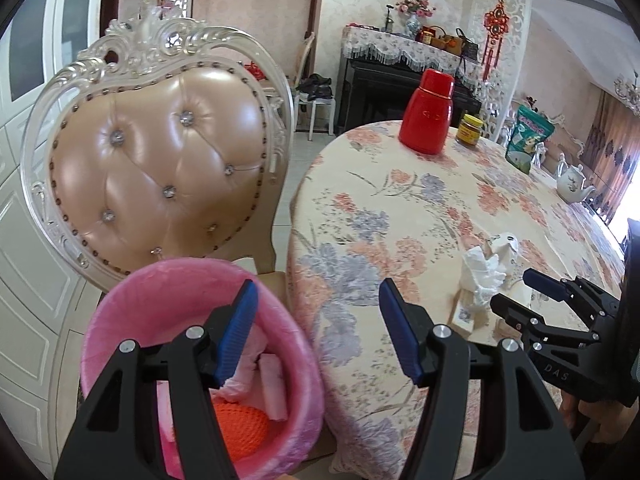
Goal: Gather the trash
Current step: 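Move both tools back over the table toward the remaining trash, then grasp a crumpled white tissue with the left tool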
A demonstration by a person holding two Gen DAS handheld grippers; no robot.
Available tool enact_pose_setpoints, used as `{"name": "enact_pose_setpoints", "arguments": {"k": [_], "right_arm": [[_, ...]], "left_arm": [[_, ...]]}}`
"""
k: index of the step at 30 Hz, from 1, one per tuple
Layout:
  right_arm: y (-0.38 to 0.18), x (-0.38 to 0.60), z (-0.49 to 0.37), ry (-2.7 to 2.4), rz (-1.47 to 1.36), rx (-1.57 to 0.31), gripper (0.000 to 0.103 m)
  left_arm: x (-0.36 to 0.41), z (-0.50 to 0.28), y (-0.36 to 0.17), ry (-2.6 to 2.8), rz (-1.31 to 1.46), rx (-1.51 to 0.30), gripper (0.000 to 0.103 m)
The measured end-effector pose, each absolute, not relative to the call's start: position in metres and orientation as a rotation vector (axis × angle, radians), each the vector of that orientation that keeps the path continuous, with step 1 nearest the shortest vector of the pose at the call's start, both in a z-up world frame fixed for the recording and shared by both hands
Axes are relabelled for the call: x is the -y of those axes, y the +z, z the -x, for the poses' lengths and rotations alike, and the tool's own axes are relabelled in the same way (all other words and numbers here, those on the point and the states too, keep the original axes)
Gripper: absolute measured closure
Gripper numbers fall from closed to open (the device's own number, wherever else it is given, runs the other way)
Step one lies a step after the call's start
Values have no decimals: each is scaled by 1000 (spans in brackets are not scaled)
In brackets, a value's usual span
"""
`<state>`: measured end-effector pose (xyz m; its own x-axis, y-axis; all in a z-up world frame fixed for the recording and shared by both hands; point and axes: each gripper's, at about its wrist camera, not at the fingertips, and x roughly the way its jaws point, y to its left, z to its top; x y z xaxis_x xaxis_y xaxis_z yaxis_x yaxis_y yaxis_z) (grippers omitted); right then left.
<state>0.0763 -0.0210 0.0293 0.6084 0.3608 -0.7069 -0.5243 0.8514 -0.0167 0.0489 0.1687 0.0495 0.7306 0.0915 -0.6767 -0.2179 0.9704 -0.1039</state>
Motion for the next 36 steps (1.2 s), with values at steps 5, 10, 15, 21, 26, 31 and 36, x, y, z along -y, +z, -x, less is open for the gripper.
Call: {"name": "enact_pose_setpoints", "arguments": {"k": [5, 10, 15, 21, 26, 31, 36], "right_arm": [[25, 46, -85, 480, 222, -770, 37], [19, 72, -95, 440, 211, -786, 36], [12, 94, -106, 409, 199, -805, 35], [6, 119, -119, 376, 178, -820, 31], [1, 139, -129, 345, 165, -836, 31], [-3, 157, -137, 321, 149, -847, 30], [-4, 173, -143, 301, 129, -852, 26]], "left_arm": [[-151, -64, 46, 143, 173, -742, 42], [-131, -80, 40, 109, 165, -757, 42], [-107, -100, 31, 67, 155, -778, 42], [-77, -123, 21, 16, 144, -804, 42], [-53, -144, 10, -26, 137, -828, 42], [-30, -163, -5, -64, 129, -861, 42], [-11, -180, -21, -96, 116, -897, 41]]}}
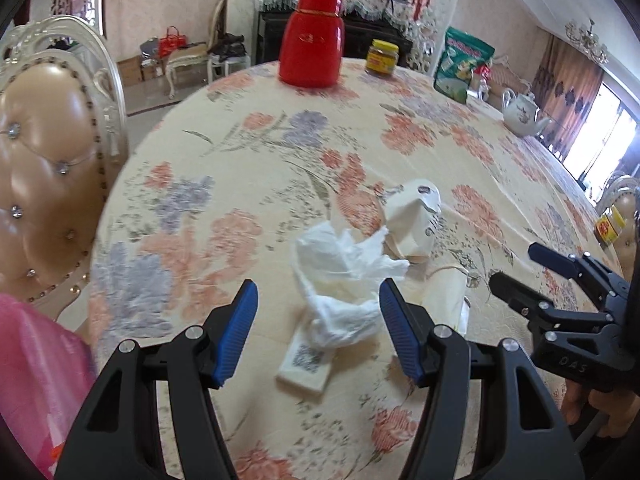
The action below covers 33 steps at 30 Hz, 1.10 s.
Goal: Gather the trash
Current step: 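Grasp a crumpled white tissue with the left tool, then grasp the crumpled printed white paper with the right tool while the left tool holds the tissue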
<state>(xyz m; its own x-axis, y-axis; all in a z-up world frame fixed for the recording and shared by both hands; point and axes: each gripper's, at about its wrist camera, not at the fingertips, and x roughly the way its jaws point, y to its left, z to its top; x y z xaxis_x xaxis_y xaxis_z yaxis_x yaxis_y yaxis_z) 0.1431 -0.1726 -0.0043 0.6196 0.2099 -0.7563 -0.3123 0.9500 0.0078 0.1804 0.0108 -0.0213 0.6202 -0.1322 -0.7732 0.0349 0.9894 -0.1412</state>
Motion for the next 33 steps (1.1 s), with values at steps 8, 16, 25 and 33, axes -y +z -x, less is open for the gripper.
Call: {"name": "enact_pose_setpoints", "arguments": {"k": [8, 16, 25, 33], "right_arm": [[-4, 190, -154, 274, 96, -856, 25], [-6, 192, -157, 268, 92, -856, 23], [-1, 179, -169, 277, 100, -847, 23], [-5, 160, -185, 297, 105, -860, 23]], "left_arm": [[2, -207, -44, -114, 116, -948, 38], [5, -223, -57, -130, 116, -974, 68], [-3, -220, -47, -139, 123, -950, 83], [-17, -211, -31, -130, 138, -909, 83]]}}
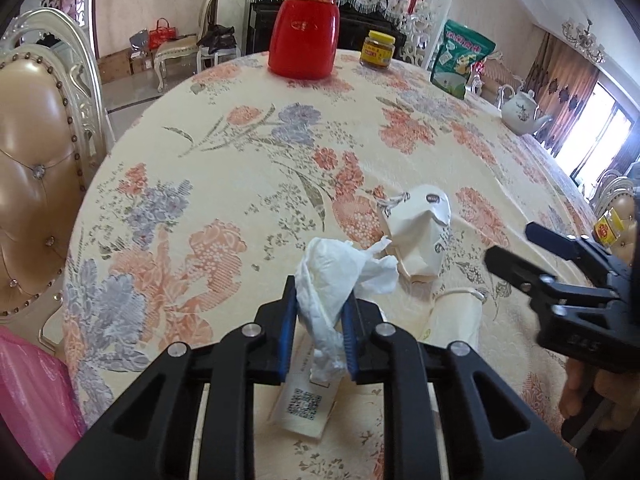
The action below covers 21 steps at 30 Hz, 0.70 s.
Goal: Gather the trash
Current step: 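Grasp the crumpled printed white paper with the right tool while the left tool holds the tissue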
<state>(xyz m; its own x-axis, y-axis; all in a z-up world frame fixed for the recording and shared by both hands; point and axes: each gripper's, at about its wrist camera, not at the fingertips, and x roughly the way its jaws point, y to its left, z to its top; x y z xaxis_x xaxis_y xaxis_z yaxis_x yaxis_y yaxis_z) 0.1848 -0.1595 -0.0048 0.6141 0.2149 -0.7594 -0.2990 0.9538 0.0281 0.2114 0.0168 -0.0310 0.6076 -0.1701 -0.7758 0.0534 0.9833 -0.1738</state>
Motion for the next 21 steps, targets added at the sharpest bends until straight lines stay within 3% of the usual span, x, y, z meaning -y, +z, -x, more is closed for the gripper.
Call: {"name": "enact_pose_setpoints", "arguments": {"k": [13, 16, 21], "right_arm": [[-33, 132, -216, 307, 141, -939, 26], [-39, 128, -222, 314, 148, -965, 37], [-46, 124, -226, 334, 141, -994, 65]], "left_arm": [[-51, -191, -3, -77, 155, -847, 83], [-58, -188, 1, -65, 158, -841, 83], [-64, -182, 3, -55, 164, -836, 83]]}}
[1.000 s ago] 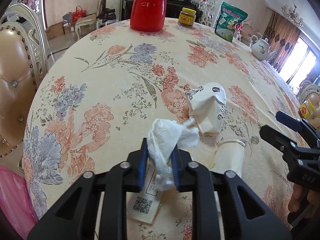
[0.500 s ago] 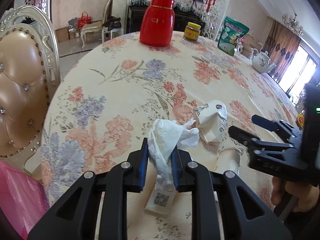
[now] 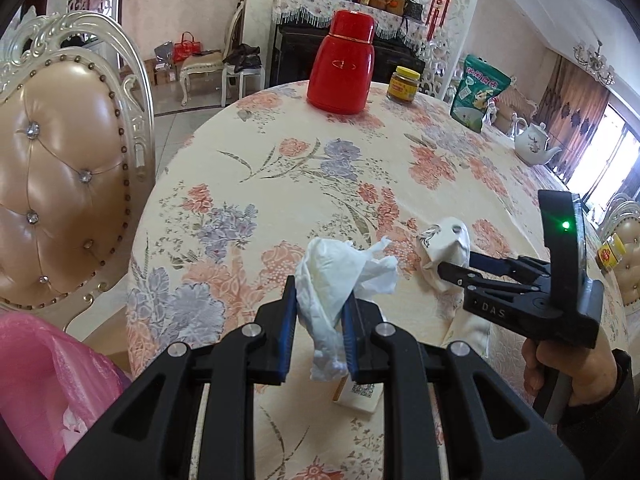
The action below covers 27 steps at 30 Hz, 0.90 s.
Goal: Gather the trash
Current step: 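Grasp the crumpled printed white paper with the right tool while the left tool holds the tissue, then carry the tissue and paper over the pink wastebasket with both tools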
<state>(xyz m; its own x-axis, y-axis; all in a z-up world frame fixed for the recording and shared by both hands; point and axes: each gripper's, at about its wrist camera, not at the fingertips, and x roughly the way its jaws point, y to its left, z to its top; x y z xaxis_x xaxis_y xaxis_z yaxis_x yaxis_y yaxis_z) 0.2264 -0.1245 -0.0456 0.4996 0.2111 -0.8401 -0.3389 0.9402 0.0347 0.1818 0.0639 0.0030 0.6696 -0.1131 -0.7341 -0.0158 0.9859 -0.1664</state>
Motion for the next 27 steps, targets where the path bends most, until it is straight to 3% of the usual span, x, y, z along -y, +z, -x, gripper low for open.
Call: {"name": "enact_pose_setpoints", "arguments": {"k": [2, 27], "right_arm": [[-45, 124, -226, 338, 138, -990, 74], [20, 143, -165, 348, 115, -835, 78]], "left_arm": [[-66, -180, 3, -53, 166, -835, 83], [-79, -137, 32, -29, 178, -766, 83]]}}
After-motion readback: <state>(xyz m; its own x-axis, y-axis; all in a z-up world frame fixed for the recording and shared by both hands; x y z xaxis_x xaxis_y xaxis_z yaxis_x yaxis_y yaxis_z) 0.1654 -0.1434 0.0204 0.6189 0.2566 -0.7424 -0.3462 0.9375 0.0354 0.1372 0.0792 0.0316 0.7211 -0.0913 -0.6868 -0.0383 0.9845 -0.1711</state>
